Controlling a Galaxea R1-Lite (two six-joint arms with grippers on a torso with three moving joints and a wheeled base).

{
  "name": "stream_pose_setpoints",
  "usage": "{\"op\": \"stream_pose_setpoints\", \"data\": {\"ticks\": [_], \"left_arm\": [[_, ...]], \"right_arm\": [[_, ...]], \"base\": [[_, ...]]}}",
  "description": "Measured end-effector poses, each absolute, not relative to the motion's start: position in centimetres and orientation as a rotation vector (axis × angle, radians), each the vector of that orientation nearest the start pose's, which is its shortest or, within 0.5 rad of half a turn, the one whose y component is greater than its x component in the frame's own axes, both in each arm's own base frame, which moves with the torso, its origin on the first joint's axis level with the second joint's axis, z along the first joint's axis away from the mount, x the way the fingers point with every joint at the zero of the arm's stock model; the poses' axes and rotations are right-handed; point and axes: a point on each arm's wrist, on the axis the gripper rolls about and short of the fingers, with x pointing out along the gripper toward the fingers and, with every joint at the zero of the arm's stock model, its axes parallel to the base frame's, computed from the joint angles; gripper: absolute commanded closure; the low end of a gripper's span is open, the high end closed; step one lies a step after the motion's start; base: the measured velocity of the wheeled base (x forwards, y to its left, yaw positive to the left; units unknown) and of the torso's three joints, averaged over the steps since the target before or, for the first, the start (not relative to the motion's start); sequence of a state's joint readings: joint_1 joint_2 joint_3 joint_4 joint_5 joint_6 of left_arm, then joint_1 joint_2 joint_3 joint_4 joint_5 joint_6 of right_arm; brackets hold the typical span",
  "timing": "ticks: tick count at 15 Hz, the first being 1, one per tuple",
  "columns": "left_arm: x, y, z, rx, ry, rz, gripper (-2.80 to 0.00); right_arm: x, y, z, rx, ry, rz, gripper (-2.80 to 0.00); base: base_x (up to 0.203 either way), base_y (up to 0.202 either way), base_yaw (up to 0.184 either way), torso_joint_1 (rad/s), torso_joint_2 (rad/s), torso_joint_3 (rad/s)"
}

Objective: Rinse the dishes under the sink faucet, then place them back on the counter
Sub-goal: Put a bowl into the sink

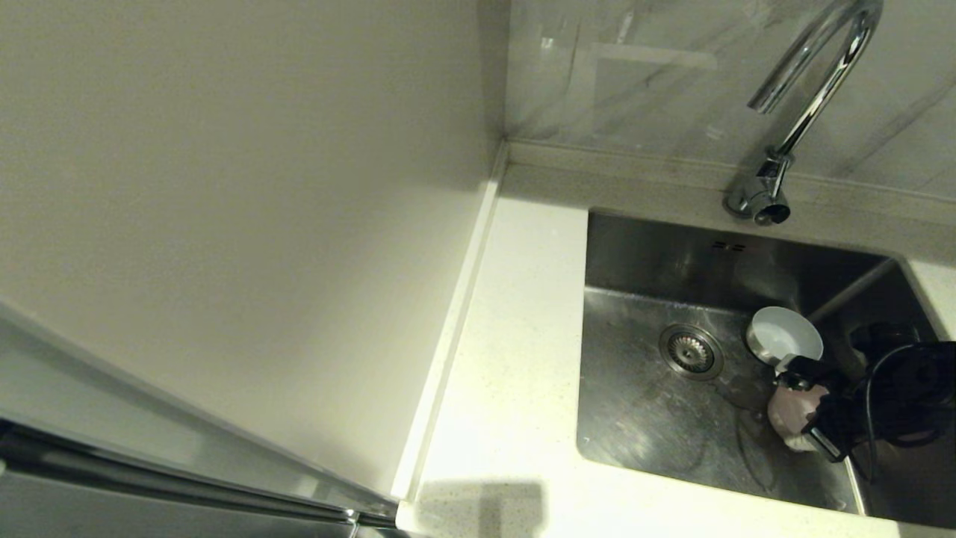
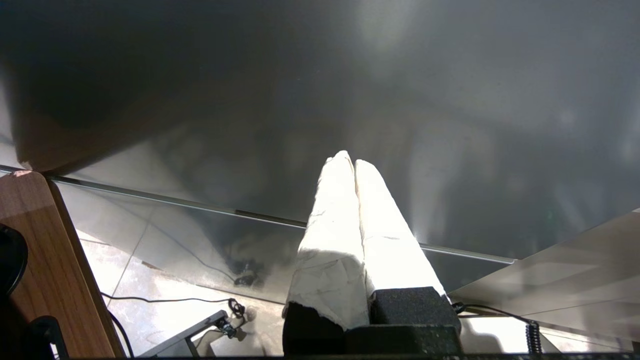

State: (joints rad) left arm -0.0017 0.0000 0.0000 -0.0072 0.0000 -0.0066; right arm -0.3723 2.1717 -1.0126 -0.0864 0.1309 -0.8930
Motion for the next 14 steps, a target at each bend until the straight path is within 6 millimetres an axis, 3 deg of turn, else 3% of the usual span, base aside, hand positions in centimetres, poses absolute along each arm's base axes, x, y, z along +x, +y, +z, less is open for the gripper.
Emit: {"op": "stream_pose_setpoints", "data": {"ticks": [3, 6, 14], "left_arm": [[-2.3, 0.0, 7.6, -0.007, -0.007, -0.002, 0.00], [-2.3, 0.0, 7.6, -0.007, -0.007, -0.002, 0.00], [-2.3, 0.0, 7.6, -0.007, -0.007, -0.002, 0.00]], "right_arm": [[33.0, -12.6, 4.2, -0.529, 1.008, 0.248, -2.80], [31.0, -12.3, 7.4, -0.477, 0.955, 0.186, -2.80], [23.4, -9.5, 20.5, -0.265, 0.733, -0.007, -2.80]], "base": [[0.000, 0.000, 0.000, 0.000, 0.00, 0.000], [0.000, 0.000, 0.000, 0.000, 0.00, 0.000], [0.000, 0.000, 0.000, 0.000, 0.00, 0.000]]}}
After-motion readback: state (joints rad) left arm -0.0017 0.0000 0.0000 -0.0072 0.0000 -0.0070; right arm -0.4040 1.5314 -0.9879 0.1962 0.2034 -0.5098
